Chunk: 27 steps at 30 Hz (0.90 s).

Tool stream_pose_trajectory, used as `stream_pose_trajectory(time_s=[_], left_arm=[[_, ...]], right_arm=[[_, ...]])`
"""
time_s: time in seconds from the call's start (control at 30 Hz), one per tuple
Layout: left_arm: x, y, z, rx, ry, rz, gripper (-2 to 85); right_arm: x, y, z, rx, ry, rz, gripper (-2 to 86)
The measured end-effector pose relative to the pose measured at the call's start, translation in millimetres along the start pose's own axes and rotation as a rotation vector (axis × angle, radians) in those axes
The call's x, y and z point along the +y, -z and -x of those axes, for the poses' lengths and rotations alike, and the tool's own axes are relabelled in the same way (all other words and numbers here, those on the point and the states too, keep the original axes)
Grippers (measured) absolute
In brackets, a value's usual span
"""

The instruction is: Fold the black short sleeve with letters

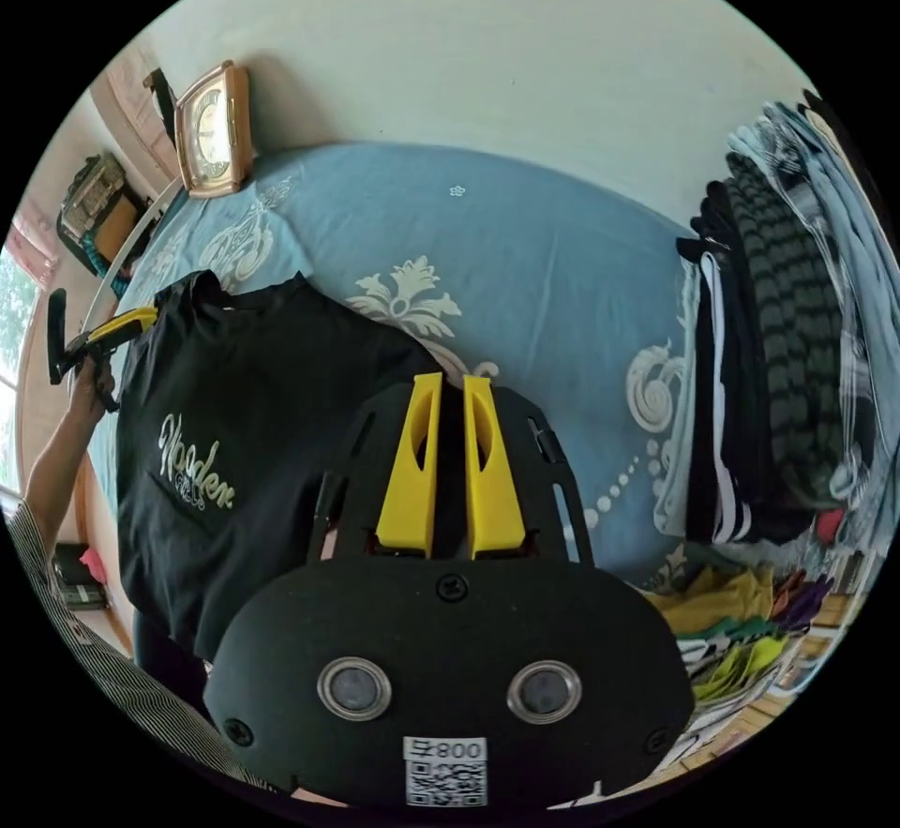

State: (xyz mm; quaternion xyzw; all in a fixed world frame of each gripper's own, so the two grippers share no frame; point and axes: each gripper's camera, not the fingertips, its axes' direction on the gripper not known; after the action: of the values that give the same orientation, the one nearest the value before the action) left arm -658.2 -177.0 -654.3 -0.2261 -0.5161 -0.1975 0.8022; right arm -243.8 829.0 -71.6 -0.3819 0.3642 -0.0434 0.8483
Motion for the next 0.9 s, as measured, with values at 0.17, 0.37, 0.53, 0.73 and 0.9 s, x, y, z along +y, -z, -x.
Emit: stream_pose_trajectory(time_s=[0.17, 0.37, 0.53, 0.73, 0.9], left_arm=[[52.7, 11.8, 3.5, 0.093, 0.041, 0.023, 7.7], [95.2, 11.4, -30.1, 0.223, -0.006, 0.050, 7.1], [104.6, 7.1, -39.2, 0.218, 0.001, 0.070, 6.3], [113.2, 22.4, -20.3, 0.196, 0.063, 0.006, 5.7], [126.0, 33.4, 1.8, 0.169, 0.151, -0.022, 6.0]], right_arm=[[62.2, 4.5, -37.5, -0.070, -0.111, 0.054, 8.1], [110.9, -24.2, -44.6, -0.164, -0.179, 0.174, 7.7], [103.9, -24.7, -42.0, -0.135, -0.125, 0.203, 2.4], [107.3, -6.5, -67.1, -0.077, -0.136, 0.199, 0.9], [104.9, -1.7, -79.6, -0.016, -0.244, 0.125, 1.4]])
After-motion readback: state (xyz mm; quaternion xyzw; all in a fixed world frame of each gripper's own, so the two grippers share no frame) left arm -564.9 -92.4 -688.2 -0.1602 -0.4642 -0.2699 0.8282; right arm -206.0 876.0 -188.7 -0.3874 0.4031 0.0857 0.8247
